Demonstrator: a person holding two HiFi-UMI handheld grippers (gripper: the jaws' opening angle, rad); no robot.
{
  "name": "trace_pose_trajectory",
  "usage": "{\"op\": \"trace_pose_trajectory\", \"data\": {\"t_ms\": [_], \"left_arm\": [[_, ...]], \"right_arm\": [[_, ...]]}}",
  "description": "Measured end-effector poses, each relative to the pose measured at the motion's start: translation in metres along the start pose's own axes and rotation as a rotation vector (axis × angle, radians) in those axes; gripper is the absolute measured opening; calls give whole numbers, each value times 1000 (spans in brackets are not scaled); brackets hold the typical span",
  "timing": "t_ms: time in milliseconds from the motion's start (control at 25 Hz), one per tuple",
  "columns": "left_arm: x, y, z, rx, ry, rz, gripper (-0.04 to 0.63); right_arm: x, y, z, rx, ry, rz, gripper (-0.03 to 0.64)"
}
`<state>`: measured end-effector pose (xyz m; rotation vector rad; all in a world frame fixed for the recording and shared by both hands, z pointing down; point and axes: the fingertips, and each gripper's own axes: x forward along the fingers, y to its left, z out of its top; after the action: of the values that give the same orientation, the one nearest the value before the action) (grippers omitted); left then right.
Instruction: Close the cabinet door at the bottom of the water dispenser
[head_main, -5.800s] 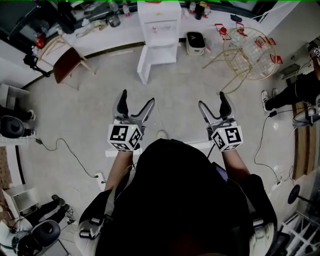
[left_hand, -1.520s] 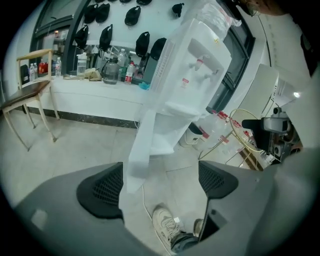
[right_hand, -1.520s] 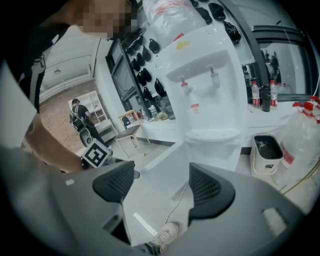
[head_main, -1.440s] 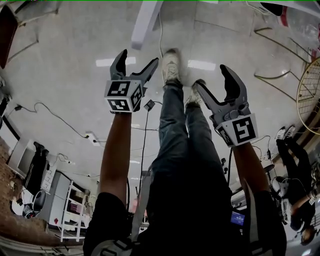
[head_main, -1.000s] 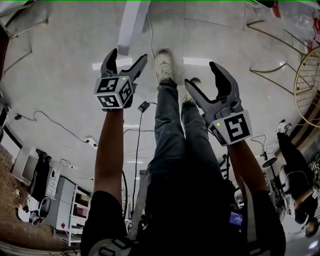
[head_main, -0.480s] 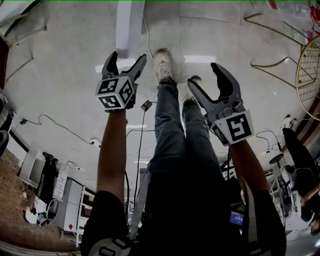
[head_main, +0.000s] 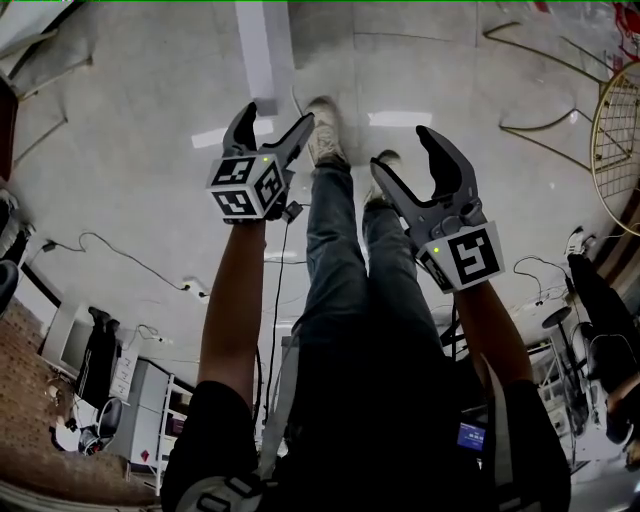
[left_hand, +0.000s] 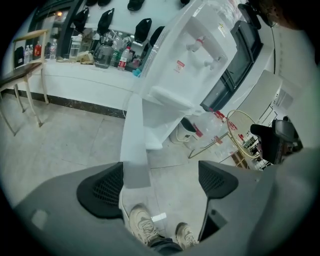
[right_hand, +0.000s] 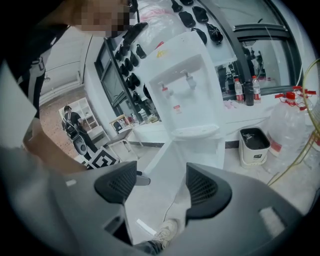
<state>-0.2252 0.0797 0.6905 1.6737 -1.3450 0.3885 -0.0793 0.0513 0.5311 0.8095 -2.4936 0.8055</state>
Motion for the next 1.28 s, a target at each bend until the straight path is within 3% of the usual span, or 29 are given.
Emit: {"op": "trace_pose_trajectory", "data": {"t_ms": [400, 1280], "left_arm": [[28, -50, -10, 56, 64, -86, 468], [70, -112, -3, 162, 155, -220, 459]], "right_arm": [[-27, -31, -4, 33, -31, -78, 299], [-67, -71, 2, 112, -95, -239, 282]]}}
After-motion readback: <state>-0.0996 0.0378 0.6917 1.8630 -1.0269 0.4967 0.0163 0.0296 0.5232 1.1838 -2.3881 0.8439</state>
